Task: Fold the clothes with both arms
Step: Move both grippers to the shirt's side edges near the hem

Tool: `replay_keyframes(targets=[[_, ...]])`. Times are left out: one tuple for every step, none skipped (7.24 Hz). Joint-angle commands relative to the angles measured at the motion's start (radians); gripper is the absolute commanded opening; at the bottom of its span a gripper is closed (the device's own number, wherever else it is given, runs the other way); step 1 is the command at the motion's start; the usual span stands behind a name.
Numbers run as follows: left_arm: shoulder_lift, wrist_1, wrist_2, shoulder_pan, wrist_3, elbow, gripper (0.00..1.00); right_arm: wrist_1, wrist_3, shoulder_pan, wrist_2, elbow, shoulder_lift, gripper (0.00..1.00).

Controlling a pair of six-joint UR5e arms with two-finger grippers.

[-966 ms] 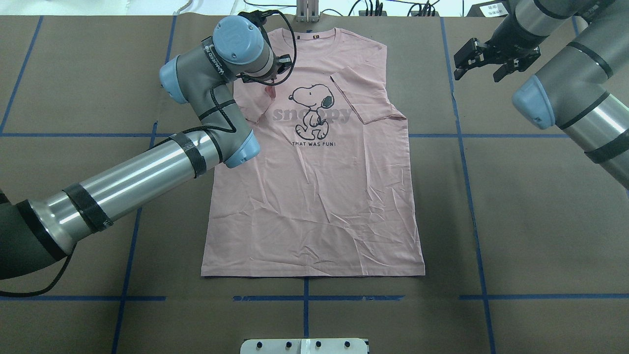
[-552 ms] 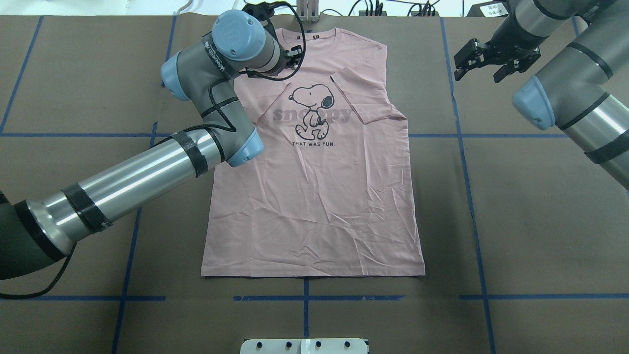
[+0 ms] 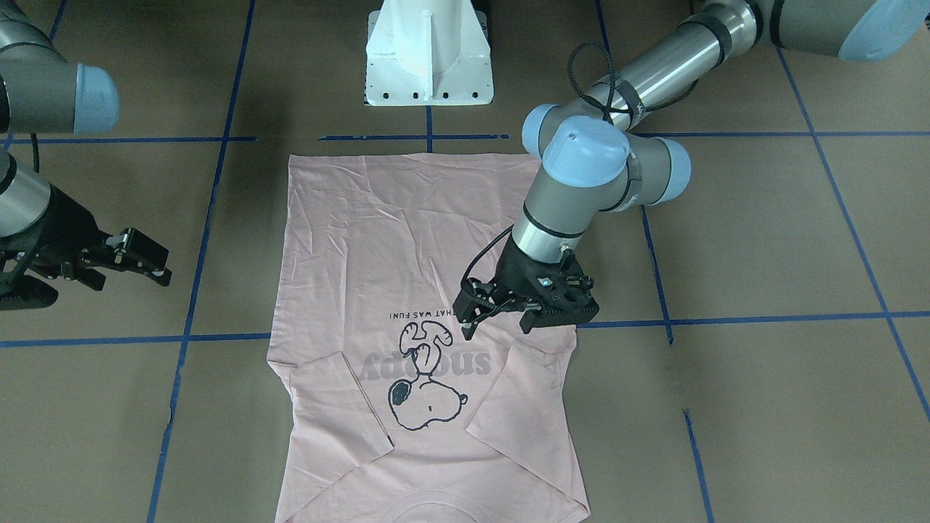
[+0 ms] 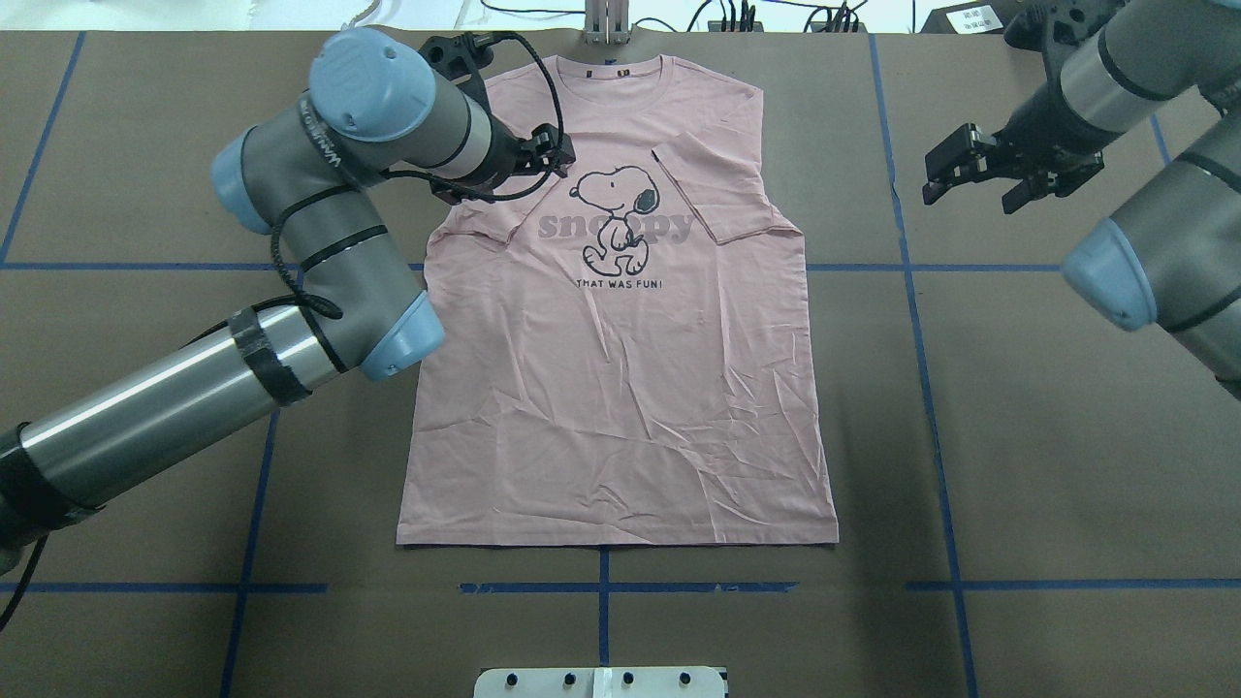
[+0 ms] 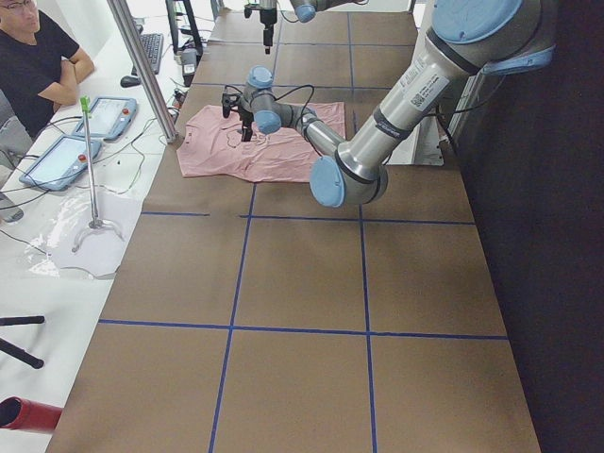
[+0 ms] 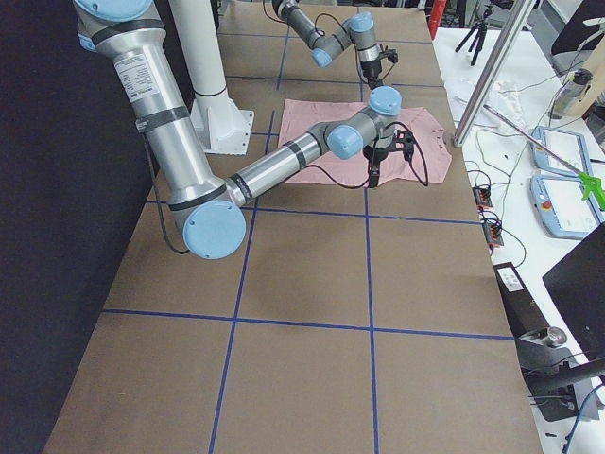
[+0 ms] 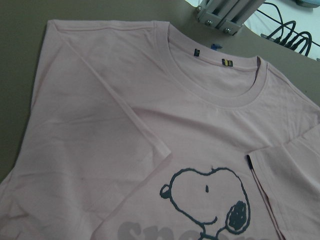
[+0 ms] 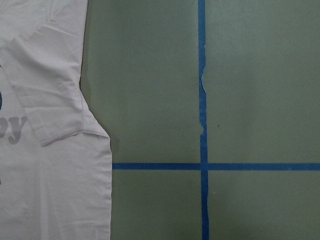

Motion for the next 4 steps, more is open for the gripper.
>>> replay_keyframes(targets=[[0.213,0.110,-0.014,0.037,0.071,-0.318,1.00,0.001,0.218,-0.168,-0.195,0.229,-0.142,1.00],[0.286,0.110,-0.015,0.051,0.083,-0.401,1.00,0.001,0.370,-0.292,-0.286,0.263,-0.143,1.00],[0.316,0.132,-0.008,0.061,0.078,-0.422,1.00,0.018,0.464,-0.414,-0.390,0.285,-0.141,1.00],[0.330,0.142,0.001,0.073,0.077,-0.439,1.00,0.021,0.560,-0.535,-0.493,0.288,-0.141,1.00]])
